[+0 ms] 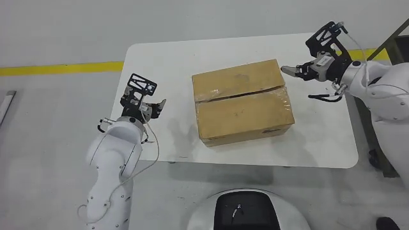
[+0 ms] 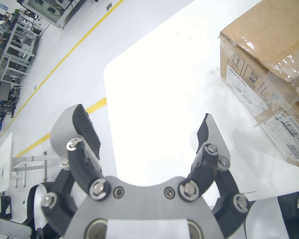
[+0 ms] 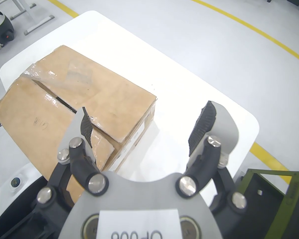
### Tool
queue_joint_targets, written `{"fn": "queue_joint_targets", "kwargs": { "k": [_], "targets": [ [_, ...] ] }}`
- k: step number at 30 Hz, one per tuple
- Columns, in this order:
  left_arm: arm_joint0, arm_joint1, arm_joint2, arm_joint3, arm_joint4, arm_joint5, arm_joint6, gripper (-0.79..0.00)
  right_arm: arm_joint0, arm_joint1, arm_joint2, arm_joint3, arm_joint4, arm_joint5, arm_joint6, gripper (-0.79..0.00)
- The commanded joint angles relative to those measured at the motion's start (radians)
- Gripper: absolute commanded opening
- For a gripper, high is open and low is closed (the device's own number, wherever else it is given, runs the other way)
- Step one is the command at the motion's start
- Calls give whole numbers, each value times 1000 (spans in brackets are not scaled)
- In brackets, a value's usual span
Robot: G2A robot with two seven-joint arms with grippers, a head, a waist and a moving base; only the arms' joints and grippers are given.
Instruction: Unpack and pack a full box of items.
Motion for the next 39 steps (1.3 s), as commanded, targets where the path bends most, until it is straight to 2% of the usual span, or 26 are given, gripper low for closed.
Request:
{"fn": "queue_joint_targets", "kwargs": {
  "k": [1,5,9,14,19,21,22,23,24,25,32,39],
  "targets": [
    [0,0,0,0,0,0,0,0,12,0,-8,6,19,4,-11,0],
    [0,0,0,0,0,0,0,0,110,-8,-70,64,59,33,24,0],
    [0,0,0,0,0,0,0,0,259,-28,-200,168,127,6,104,0],
    [0,0,0,0,0,0,0,0,437,-69,-390,330,191,-67,144,0],
    [0,0,0,0,0,0,0,0,556,-120,-553,475,231,-114,133,0],
    [0,0,0,0,0,0,0,0,594,-139,-605,519,239,-138,138,-43],
    [0,0,0,0,0,0,0,0,610,-148,-627,539,239,-143,133,-105],
    [0,0,0,0,0,0,0,0,626,-156,-651,557,234,-152,133,-249],
    [0,0,0,0,0,0,0,0,641,-165,-673,573,226,-162,136,-348],
    [0,0,0,0,0,0,0,0,650,-170,-688,582,219,-171,138,-400],
    [0,0,0,0,0,0,0,0,712,-215,-787,668,152,-197,102,-456],
    [0,0,0,0,0,0,0,0,737,-237,-821,708,139,-205,99,-536]
  ]
}}
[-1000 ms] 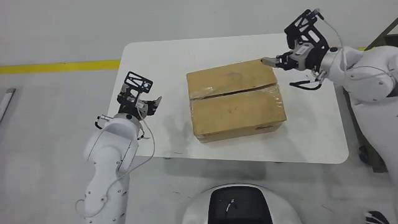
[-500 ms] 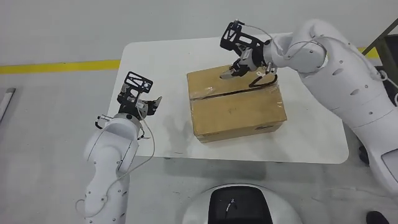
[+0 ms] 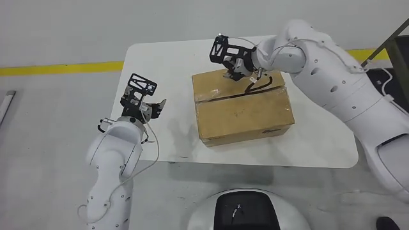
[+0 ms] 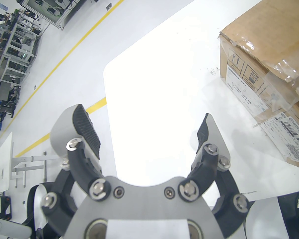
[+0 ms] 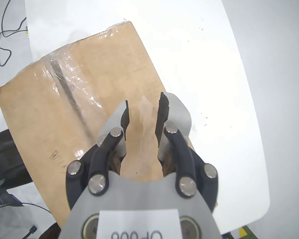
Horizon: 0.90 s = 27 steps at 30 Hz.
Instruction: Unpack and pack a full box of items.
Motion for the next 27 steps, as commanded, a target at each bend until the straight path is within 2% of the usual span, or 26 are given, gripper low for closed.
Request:
{"fn": "queue_joint_targets", "kwargs": {
  "k": [1,3,9,12,15,18,22,27],
  "targets": [
    [0,0,0,0,0,0,0,0,5,-5,-7,11,-5,-3,1,-539],
    [0,0,0,0,0,0,0,0,7,-9,-14,22,-10,-5,0,-542],
    [0,0,0,0,0,0,0,0,14,-22,-30,42,-19,-9,-8,-471],
    [0,0,0,0,0,0,0,0,19,-29,-40,49,-29,-10,-9,-486],
    [0,0,0,0,0,0,0,0,29,-35,-55,58,-65,-22,-10,-548],
    [0,0,0,0,0,0,0,0,36,-40,-52,78,-73,-6,-30,-785],
    [0,0,0,0,0,0,0,0,44,-42,-36,90,-79,35,-53,-785],
    [0,0,0,0,0,0,0,0,22,-25,52,63,-18,177,-109,-785]
  ]
}}
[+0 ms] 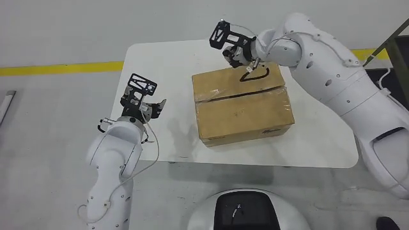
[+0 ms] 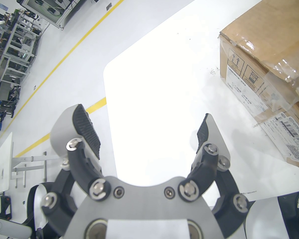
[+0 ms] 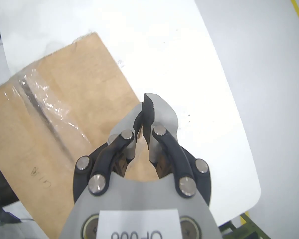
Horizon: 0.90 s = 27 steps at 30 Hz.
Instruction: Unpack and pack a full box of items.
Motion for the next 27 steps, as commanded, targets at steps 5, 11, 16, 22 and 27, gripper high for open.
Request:
{"fn": "queue_joint_targets", "kwargs": {
  "k": [5,11,16,22,27],
  "targets": [
    [0,0,0,0,0,0,0,0,-95,49,139,-155,31,148,-30,-785],
    [0,0,0,0,0,0,0,0,-260,108,307,-406,50,260,-4,-785],
    [0,0,0,0,0,0,0,0,-426,147,439,-610,50,312,8,-785],
    [15,-2,8,-5,-58,13,46,-102,-577,175,530,-739,47,272,8,-785],
    [-8,-5,32,-13,-117,14,44,-785,-672,189,565,-785,18,211,-41,-785]
  ]
}}
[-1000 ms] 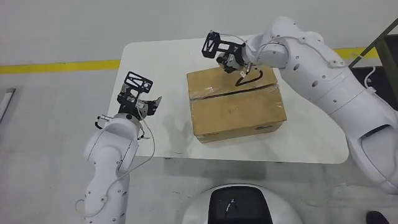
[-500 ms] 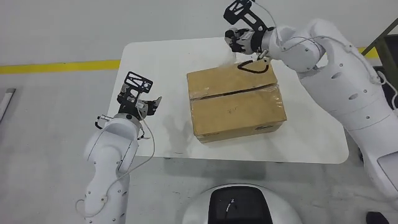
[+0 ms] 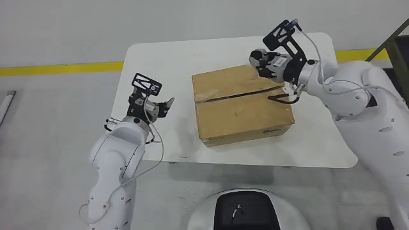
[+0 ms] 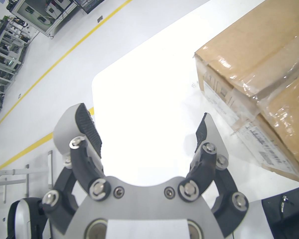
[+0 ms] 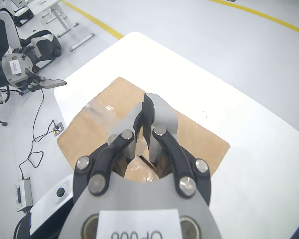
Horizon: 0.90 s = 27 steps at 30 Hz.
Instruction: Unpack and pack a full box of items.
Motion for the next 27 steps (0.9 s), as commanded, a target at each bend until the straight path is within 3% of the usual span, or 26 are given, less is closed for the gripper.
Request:
{"fn": "queue_joint_targets", "kwargs": {
  "k": [1,12,23,27],
  "targets": [
    [-10,-1,11,-1,-17,1,0,-785,-27,3,8,-9,-14,-15,-21,-785],
    [-50,-6,78,6,-77,8,-8,-785,-158,20,48,-45,-108,-66,-119,-785],
    [-59,-6,113,12,-94,-2,-12,-785,-232,21,81,-60,-160,49,-251,-785],
    [-63,-5,122,15,-99,-5,-12,-785,-253,22,90,-73,-159,25,-284,-785]
  ]
}}
